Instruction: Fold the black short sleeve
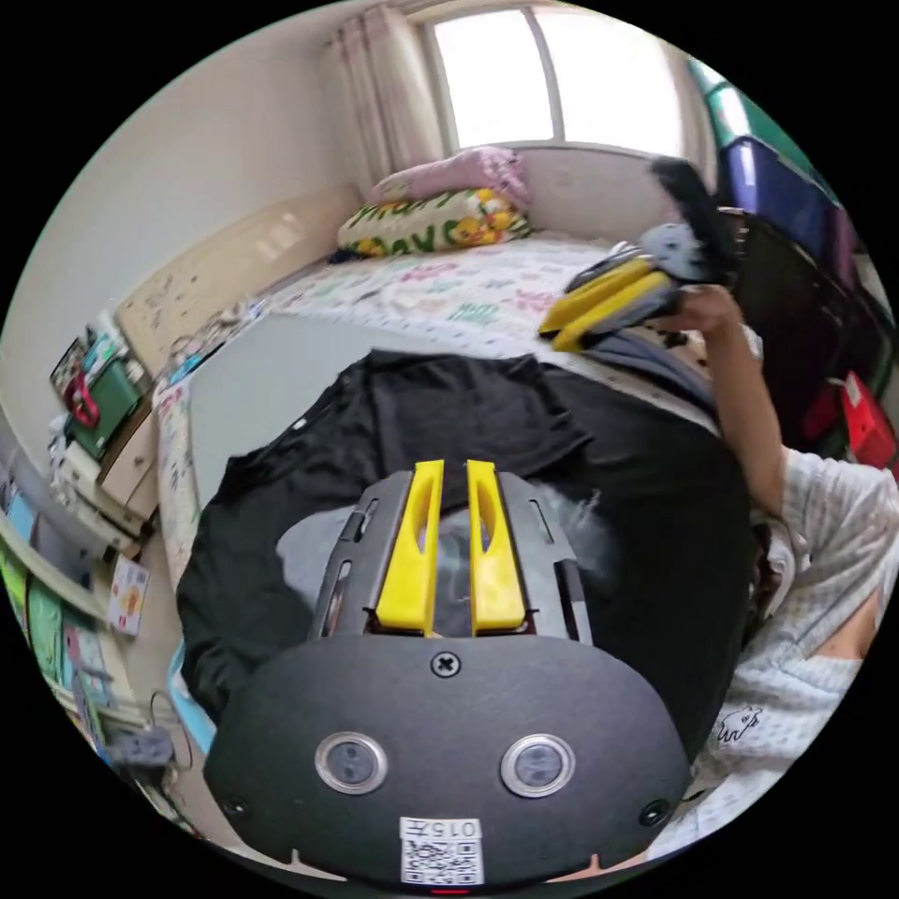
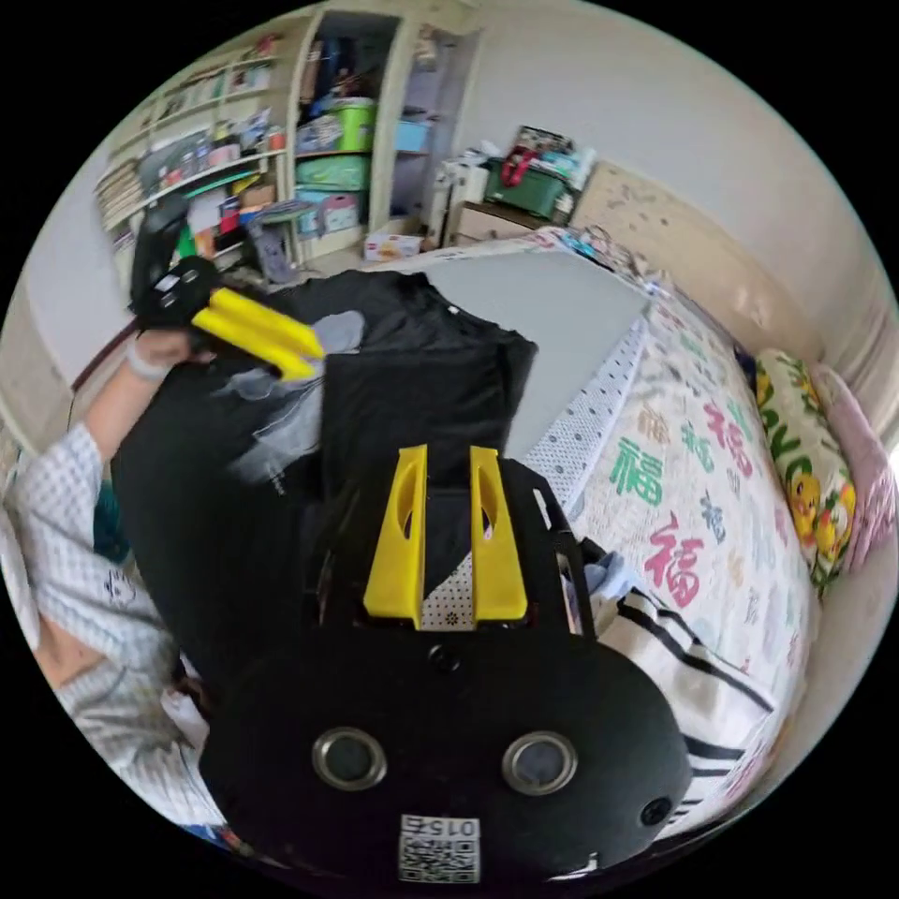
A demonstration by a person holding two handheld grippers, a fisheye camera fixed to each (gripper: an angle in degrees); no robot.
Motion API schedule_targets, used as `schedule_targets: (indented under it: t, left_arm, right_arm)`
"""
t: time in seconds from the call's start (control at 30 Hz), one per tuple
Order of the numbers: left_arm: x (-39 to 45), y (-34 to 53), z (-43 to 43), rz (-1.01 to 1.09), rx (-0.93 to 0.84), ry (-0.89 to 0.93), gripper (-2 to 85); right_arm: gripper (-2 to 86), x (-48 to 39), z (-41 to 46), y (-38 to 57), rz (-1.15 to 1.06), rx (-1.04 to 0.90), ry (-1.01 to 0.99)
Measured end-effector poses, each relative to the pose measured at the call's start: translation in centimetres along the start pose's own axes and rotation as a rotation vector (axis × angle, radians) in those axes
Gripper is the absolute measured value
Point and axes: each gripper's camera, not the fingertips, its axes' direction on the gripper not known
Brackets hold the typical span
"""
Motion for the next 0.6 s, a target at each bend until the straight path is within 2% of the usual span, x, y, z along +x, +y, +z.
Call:
schedule_targets:
  t: [0.07,0.13,0.27,0.37,0.6]
  left_arm:
    - [4.6,-4.1,-0.8,0.11,0.058,0.121,6.5]
    - [7.5,-6.7,-0.2,0.169,0.05,0.131,6.9]
    - [10.9,-11.3,2.2,0.234,-0.027,0.07,7.2]
    - [11.7,-14.0,1.5,0.247,-0.018,0.0,7.1]
    - [13.5,-18.9,1.9,0.307,-0.11,-0.011,3.7]
  right_arm:
    - [9.3,2.3,2.1,-0.1,0.095,-0.066,-0.017]
    - [9.9,3.6,3.4,-0.2,0.155,-0.113,0.008]
    - [8.9,5.8,4.2,0.3,0.237,-0.116,-0.046]
    - [7.3,6.5,4.5,0.4,0.246,-0.137,-0.093]
    - [6.1,6.8,5.7,0.2,0.235,-0.173,-0.091]
